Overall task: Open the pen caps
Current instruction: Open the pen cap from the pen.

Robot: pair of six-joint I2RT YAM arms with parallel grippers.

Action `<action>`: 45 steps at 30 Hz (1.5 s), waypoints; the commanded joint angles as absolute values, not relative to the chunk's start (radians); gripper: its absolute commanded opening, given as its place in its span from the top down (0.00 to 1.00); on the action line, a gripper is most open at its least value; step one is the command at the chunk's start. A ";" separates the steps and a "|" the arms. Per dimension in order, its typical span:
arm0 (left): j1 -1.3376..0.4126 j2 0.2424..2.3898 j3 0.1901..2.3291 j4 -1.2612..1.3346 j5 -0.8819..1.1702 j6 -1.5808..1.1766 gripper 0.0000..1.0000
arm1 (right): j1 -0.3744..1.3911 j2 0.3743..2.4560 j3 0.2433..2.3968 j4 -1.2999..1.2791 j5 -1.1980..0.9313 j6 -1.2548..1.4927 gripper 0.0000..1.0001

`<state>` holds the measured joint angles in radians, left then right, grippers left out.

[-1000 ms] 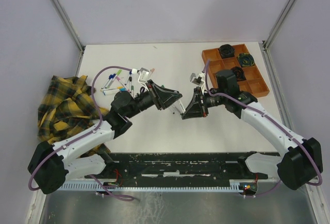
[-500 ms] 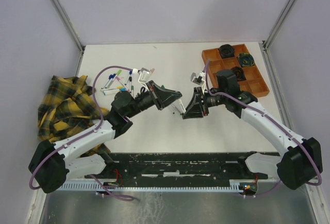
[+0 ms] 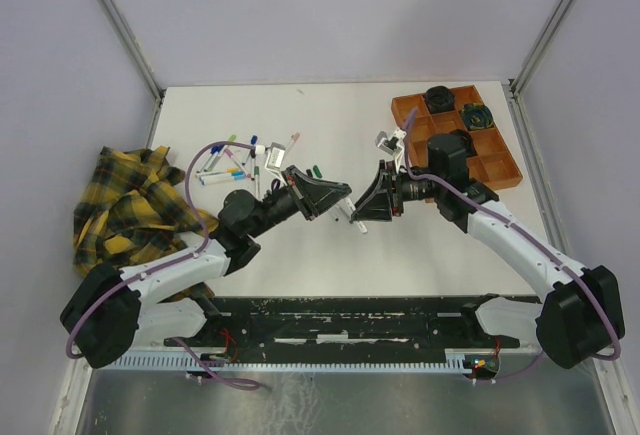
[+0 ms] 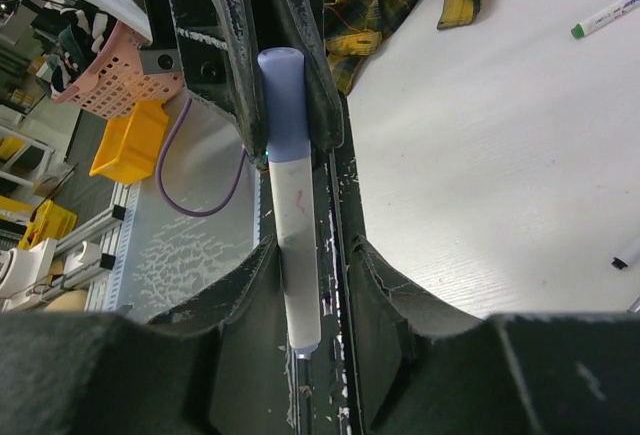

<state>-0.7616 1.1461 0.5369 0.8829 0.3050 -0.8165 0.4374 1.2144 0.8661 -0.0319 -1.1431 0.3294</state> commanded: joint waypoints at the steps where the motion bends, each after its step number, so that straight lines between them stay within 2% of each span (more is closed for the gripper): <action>1: -0.775 1.160 0.535 1.020 0.272 -0.863 0.97 | 0.440 1.199 0.850 0.111 -1.125 0.403 0.59; 9: -0.781 1.199 0.527 1.066 0.238 -0.868 0.97 | 0.455 1.186 0.824 0.150 -1.098 0.402 0.65; 10: -0.780 1.201 0.527 1.066 0.231 -0.862 0.97 | 0.456 1.187 0.824 0.150 -1.098 0.398 0.68; 15: -0.772 1.198 0.549 1.068 0.185 -0.823 0.97 | 0.460 1.200 0.838 0.119 -1.105 0.369 1.00; 20: -0.659 1.176 0.623 1.067 0.142 -0.815 0.97 | 0.465 1.238 0.853 0.079 -1.110 0.365 1.00; 28: -0.406 1.200 0.731 1.149 0.111 -0.960 0.97 | 0.475 1.285 0.887 0.016 -1.136 0.342 1.00; 33: -0.388 1.204 0.723 1.146 0.085 -0.947 0.97 | 0.475 1.292 0.897 -0.009 -1.116 0.338 1.00; 36: -0.389 1.196 0.694 1.080 0.086 -0.939 0.97 | 0.471 1.300 0.947 -0.142 -1.057 0.250 1.00; 40: -0.388 1.200 0.634 0.919 0.081 -0.959 0.97 | 0.446 1.302 1.030 -0.353 -0.942 0.106 1.00; 45: -0.411 1.262 0.602 0.707 0.018 -0.998 0.97 | 0.413 1.284 1.041 -0.409 -0.822 0.053 1.00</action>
